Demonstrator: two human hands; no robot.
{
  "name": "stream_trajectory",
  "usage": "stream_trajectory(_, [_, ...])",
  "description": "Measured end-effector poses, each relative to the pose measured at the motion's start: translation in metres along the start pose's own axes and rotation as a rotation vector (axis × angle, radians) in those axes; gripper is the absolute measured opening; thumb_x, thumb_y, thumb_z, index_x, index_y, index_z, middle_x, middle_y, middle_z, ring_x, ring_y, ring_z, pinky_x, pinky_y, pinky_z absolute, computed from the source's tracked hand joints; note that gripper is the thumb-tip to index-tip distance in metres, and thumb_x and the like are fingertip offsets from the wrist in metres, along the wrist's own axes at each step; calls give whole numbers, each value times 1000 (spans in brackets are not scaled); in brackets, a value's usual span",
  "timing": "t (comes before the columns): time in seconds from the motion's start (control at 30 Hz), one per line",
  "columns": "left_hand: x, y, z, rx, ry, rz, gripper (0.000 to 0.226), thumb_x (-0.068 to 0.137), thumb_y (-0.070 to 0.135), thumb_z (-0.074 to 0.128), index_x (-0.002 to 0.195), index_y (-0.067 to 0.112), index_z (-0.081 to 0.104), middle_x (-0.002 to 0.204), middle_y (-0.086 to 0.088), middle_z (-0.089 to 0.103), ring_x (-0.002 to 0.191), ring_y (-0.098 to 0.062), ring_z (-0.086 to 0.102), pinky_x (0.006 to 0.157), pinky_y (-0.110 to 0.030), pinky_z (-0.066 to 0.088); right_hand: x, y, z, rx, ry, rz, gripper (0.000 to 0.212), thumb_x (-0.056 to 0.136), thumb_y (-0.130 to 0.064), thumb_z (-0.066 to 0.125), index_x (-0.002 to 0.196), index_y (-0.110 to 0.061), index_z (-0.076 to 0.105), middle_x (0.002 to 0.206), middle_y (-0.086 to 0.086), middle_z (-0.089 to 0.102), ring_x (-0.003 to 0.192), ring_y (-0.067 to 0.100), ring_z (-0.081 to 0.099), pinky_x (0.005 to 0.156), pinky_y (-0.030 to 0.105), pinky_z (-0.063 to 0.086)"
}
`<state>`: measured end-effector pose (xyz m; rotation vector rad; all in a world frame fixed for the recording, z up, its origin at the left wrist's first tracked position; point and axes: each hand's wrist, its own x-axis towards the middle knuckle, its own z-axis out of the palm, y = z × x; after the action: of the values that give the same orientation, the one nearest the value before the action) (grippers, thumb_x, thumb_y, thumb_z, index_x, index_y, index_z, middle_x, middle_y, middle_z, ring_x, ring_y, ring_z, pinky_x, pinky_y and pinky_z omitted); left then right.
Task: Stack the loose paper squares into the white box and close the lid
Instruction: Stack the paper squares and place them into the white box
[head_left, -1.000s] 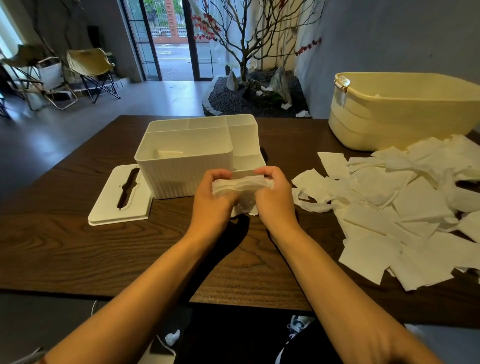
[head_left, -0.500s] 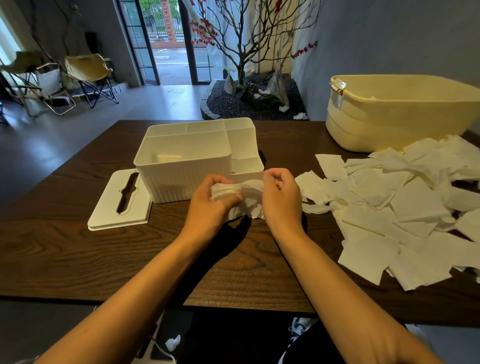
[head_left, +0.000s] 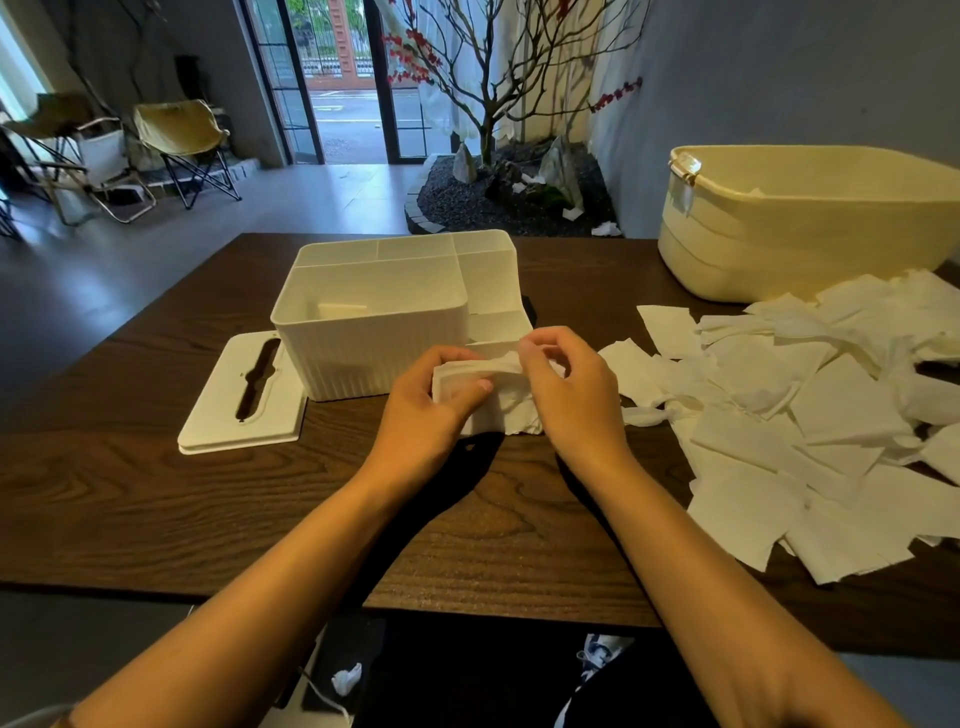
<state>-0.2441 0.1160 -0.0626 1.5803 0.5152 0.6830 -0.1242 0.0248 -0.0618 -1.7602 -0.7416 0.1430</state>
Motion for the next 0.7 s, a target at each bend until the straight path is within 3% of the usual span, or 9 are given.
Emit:
stream_trajectory(0.13, [5, -3, -1, 39, 72, 36, 15, 93, 22, 69, 107, 16, 67, 98, -2, 70, 85, -8, 67, 70, -22, 57, 1, -1, -14, -38, -179, -100, 37, 87, -49, 69, 118, -30, 63, 117, -8, 61, 107, 9, 56, 87, 26, 51])
stream_trajectory(0.27, [4, -2, -2, -19, 66, 21, 17, 92, 17, 70, 108, 11, 66, 98, -3, 71, 80, -3, 67, 66, -18, 54, 8, 0, -20, -53, -120, -104, 15, 92, -31, 68, 103, -22, 70, 103, -7, 68, 96, 5, 60, 83, 26, 55])
stream_trajectory(0.5, [3, -5, -2, 8, -1, -14, 19, 90, 16, 72, 105, 23, 64, 92, 9, 68, 83, -2, 66, 73, -24, 59, 11, 2, -17, -14, -45, -70, 17, 97, -31, 61, 99, -19, 72, 92, -7, 71, 90, 8, 64, 78, 24, 54])
stream_trajectory(0.63, [4, -7, -4, -10, 9, -27, 20, 89, 16, 72, 105, 26, 64, 92, 9, 68, 87, -10, 65, 71, -24, 56, 7, -4, -18, -20, 39, -168, 14, 96, -27, 62, 99, -17, 72, 93, -6, 69, 89, 5, 62, 72, 13, 51])
stream_trajectory(0.7, [4, -6, -3, 0, 11, -22, 23, 89, 15, 72, 107, 26, 65, 93, 10, 69, 88, -8, 66, 70, -21, 54, 7, -8, -19, 6, 70, -201, 13, 96, -24, 63, 97, -15, 72, 90, -4, 69, 85, 7, 62, 68, 14, 50])
